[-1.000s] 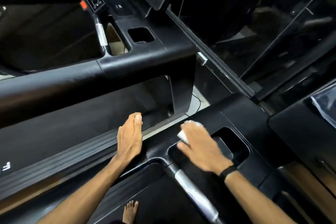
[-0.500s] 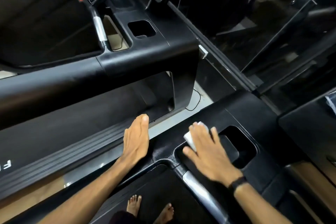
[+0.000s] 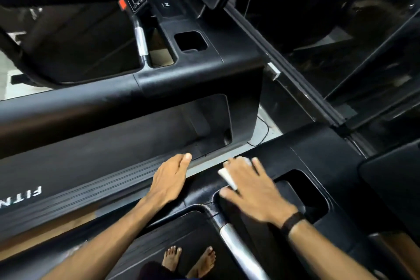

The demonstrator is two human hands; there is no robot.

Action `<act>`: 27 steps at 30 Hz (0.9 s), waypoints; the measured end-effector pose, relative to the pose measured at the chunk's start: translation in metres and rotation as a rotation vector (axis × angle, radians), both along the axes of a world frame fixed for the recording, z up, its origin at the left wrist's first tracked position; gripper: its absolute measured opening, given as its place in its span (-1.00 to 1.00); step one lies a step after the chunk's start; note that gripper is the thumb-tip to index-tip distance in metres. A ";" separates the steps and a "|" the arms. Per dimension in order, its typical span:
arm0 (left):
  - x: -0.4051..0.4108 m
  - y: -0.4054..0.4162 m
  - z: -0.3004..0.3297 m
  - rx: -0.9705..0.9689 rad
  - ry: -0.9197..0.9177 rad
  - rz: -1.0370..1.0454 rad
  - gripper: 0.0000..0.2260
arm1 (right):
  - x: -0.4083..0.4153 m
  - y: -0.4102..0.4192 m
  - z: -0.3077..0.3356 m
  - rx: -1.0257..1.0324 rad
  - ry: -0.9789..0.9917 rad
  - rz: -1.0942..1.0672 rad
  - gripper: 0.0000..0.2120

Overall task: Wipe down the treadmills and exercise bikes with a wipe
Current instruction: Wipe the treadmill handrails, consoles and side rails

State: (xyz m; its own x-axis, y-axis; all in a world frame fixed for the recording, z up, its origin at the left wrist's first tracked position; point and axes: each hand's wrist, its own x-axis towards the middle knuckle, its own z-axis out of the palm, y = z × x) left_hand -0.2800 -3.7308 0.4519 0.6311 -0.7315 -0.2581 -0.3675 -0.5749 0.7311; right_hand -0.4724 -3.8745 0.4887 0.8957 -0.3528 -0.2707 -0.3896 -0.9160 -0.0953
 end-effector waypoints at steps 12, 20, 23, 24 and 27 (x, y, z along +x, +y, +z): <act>0.002 -0.011 -0.005 0.318 -0.004 -0.268 -0.60 | 0.062 0.018 -0.010 0.105 0.017 0.058 -0.32; 0.005 -0.013 -0.009 0.300 0.030 -0.298 -0.44 | 0.003 -0.088 0.003 -0.005 0.122 -0.475 -0.24; 0.005 -0.018 -0.005 0.272 0.027 -0.332 -0.50 | 0.032 -0.073 -0.008 -0.088 0.169 -0.483 -0.06; 0.005 -0.021 -0.003 0.261 0.037 -0.328 -0.49 | 0.041 -0.056 -0.008 -0.084 0.164 -0.416 -0.07; 0.005 -0.034 0.004 0.187 0.092 -0.276 -0.44 | 0.039 0.006 -0.001 0.023 0.080 -0.198 -0.13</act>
